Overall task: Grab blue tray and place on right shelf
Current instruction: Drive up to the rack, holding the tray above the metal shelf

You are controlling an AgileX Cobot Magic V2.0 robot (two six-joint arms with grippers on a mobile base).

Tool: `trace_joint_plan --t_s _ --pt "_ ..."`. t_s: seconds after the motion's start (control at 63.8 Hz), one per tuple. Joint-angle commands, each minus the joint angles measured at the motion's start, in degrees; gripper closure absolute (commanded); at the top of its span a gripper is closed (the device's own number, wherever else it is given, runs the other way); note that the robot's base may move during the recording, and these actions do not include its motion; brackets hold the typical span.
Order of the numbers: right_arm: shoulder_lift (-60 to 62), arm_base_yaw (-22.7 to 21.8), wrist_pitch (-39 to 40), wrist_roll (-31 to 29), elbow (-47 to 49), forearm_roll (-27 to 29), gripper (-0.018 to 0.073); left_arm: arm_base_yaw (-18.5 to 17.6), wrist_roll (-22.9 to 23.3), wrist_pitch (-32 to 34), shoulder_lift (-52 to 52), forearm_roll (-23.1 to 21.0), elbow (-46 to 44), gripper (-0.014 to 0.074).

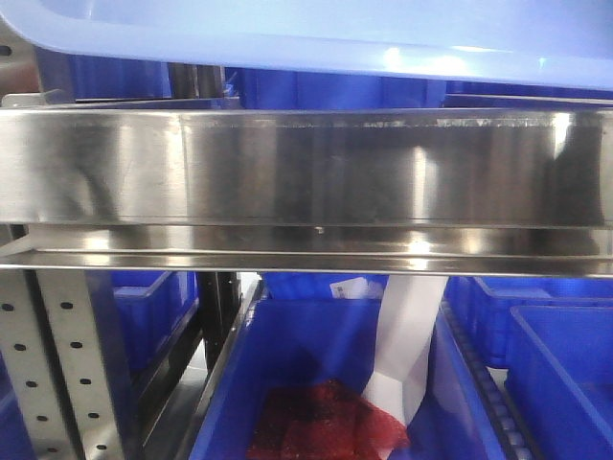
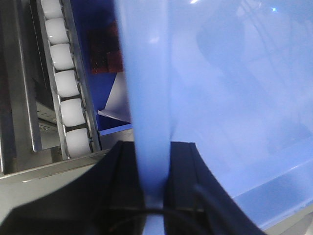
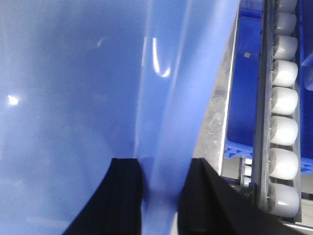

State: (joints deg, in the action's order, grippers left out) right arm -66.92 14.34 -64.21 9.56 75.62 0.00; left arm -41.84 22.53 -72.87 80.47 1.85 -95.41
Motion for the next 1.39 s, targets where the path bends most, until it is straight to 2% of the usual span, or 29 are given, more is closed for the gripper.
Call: trace_joint_plan --t_s 0.0,0.862,1.019,1.207,1.379 --pt "1.2 0.5 4.2 -2.1 1.7 1.9 0.0502 -0.9 -1.6 -3.7 -1.7 -2.5 -1.3 0.0645" --pt "1.2 0.5 5.1 -2.1 1.7 1.9 0.0502 -0.9 -1.7 -1.8 -1.7 -2.4 -1.3 0.0645" --pt "1.2 0.5 6.1 -2.1 3.4 1.9 0.0502 -0.9 -2.3 2.1 -1.7 0.7 -1.7 0.0645" --pt "-0.8 0.5 6.7 -2.1 9.8 1.9 0.0502 2.0 -2.5 7.3 1.6 3.2 -5.8 0.0645" --pt "-6.9 0.5 6.6 -2.1 17.5 1.9 0.0502 6.7 -3.4 11.5 7.0 3.9 -9.4 0.0645"
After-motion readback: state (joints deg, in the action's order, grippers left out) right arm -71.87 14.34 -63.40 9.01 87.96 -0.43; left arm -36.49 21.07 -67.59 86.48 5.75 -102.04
